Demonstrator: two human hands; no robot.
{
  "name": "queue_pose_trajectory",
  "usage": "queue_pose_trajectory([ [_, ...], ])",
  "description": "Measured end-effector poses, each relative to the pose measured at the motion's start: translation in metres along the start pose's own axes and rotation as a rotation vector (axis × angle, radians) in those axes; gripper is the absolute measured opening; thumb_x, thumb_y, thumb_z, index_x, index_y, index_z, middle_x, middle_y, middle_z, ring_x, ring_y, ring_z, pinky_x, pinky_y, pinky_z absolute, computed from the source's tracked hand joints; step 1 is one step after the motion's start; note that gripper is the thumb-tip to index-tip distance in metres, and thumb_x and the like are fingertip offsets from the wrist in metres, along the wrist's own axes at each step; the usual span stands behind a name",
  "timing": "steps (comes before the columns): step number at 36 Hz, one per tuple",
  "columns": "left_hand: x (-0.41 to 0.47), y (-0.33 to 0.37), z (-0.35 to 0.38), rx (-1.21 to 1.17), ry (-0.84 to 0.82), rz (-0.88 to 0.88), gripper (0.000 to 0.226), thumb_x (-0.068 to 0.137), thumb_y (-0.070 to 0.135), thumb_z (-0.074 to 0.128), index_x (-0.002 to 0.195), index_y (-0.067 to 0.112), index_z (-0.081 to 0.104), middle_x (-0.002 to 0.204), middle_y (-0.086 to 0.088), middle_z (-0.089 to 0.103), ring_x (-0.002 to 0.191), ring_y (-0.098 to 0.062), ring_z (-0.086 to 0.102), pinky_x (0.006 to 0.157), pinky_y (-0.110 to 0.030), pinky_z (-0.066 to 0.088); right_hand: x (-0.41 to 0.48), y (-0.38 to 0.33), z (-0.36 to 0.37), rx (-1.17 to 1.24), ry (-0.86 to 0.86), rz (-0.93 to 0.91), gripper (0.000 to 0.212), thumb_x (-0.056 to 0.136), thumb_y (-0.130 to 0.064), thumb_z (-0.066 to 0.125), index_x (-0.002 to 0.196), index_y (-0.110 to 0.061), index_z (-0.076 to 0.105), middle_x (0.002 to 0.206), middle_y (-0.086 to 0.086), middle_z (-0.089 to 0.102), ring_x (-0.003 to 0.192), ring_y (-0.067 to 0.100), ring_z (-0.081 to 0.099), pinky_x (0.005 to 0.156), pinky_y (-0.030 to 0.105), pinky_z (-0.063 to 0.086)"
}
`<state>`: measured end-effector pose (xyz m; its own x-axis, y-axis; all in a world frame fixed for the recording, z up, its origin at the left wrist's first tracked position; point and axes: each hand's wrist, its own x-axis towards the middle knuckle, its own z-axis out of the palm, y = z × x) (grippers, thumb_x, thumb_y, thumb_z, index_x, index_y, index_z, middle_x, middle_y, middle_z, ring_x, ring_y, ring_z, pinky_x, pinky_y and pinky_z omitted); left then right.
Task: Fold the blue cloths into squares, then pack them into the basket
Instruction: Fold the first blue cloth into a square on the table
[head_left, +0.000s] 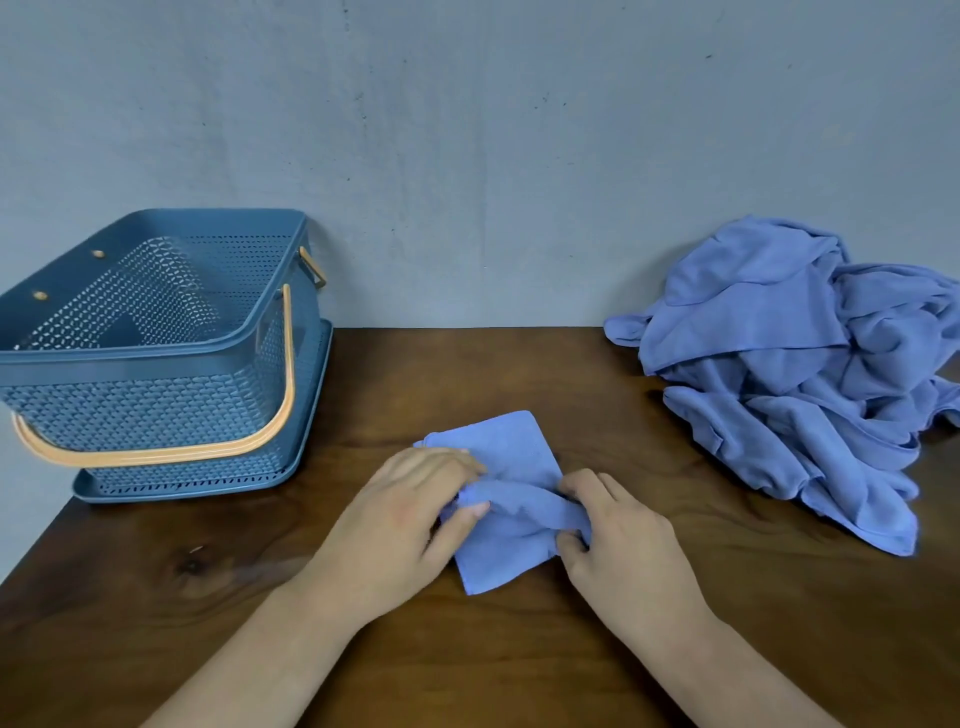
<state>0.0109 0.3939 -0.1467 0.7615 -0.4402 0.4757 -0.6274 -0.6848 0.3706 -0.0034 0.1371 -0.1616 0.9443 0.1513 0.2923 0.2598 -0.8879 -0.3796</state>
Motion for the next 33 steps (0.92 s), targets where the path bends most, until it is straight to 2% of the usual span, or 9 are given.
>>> queue_pose_trajectory([
  [2,-0.002,-0.005,0.001,-0.066,-0.133,0.049,0.02,0.101,0.038,0.068,0.117,0.029,0.062,0.132,0.021,0.062,0.137,0.003,0.049,0.116,-0.028,0.039,-0.001,0.002,0.001,0.0,0.062,-0.016,0.026,0.084,-0.022,0.068,0.102,-0.035,0.054,0.076,-0.018,0.052,0.061,0.007,0.053,0.052,0.016,0.039],
  [6,-0.003,-0.009,0.004,-0.114,-0.241,0.036,0.03,0.099,0.037,0.069,0.127,0.032,0.058,0.126,0.025,0.059,0.132,0.005,0.051,0.113,-0.026,0.041,-0.002,0.006,0.001,-0.094,0.179,-0.082,0.023,0.086,-0.021,0.072,0.082,-0.026,0.05,0.057,-0.015,0.036,0.046,0.008,0.039,0.041,0.019,0.029],
  [15,-0.004,-0.014,0.011,-0.049,-0.256,-0.046,0.014,0.092,0.043,0.064,0.104,0.039,0.058,0.143,0.027,0.055,0.144,0.012,0.036,0.117,-0.02,0.032,-0.011,0.025,-0.002,-0.218,0.106,-0.05,0.031,0.076,-0.01,0.08,0.102,-0.026,0.072,0.078,-0.015,0.057,0.067,0.008,0.054,0.047,0.023,0.048],
  [18,-0.002,-0.009,0.011,0.007,-0.252,-0.047,0.013,0.089,0.042,0.062,0.101,0.039,0.056,0.133,0.024,0.058,0.133,0.004,0.049,0.113,-0.024,0.036,-0.012,0.024,-0.006,-0.187,0.029,-0.119,0.046,0.078,-0.007,0.074,0.118,-0.028,0.069,0.112,-0.016,0.061,0.086,0.01,0.06,0.061,0.022,0.056],
  [20,-0.002,-0.006,0.01,0.018,-0.253,-0.047,0.015,0.089,0.041,0.062,0.103,0.038,0.056,0.131,0.023,0.057,0.128,-0.002,0.053,0.11,-0.027,0.038,-0.005,0.024,-0.006,-0.163,-0.088,-0.252,0.063,0.079,-0.004,0.069,0.136,-0.03,0.063,0.141,-0.015,0.054,0.114,0.013,0.061,0.09,0.028,0.057],
  [23,-0.008,-0.002,0.006,-0.055,-0.304,-0.061,0.029,0.09,0.056,0.067,0.112,0.041,0.056,0.144,0.028,0.048,0.145,0.006,0.035,0.121,-0.023,0.027,0.007,0.025,-0.014,-0.079,-0.351,-0.344,0.065,0.091,-0.022,0.049,0.154,-0.037,0.048,0.165,-0.026,0.031,0.154,0.003,0.025,0.127,0.032,0.023],
  [25,-0.01,-0.001,-0.001,-0.149,-0.356,-0.098,0.039,0.088,0.073,0.066,0.114,0.046,0.058,0.153,0.032,0.041,0.153,0.009,0.019,0.124,-0.023,0.016,0.015,0.024,-0.029,-0.081,-0.43,-0.336,0.065,0.09,-0.043,0.035,0.154,-0.043,0.047,0.164,-0.033,0.028,0.154,-0.009,0.013,0.129,0.027,0.009],
  [30,-0.003,-0.001,0.006,-0.24,-0.214,-0.188,0.033,0.104,0.065,0.044,0.104,0.042,0.069,0.139,0.034,0.052,0.14,0.002,0.043,0.117,-0.037,0.035,0.059,0.016,-0.044,-0.045,-0.293,-0.344,0.042,0.106,-0.06,0.037,0.104,-0.034,0.07,0.108,-0.021,0.069,0.117,-0.001,0.052,0.104,0.034,0.043],
  [33,-0.001,-0.003,0.016,-0.078,-0.213,-0.184,0.043,0.098,0.07,0.053,0.134,0.047,0.055,0.153,0.034,0.037,0.149,0.006,0.025,0.126,-0.038,0.025,0.083,0.018,-0.023,-0.046,-0.374,-0.376,0.048,0.102,-0.061,0.051,0.147,-0.041,0.055,0.151,-0.023,0.051,0.143,0.0,0.039,0.119,0.035,0.034],
])
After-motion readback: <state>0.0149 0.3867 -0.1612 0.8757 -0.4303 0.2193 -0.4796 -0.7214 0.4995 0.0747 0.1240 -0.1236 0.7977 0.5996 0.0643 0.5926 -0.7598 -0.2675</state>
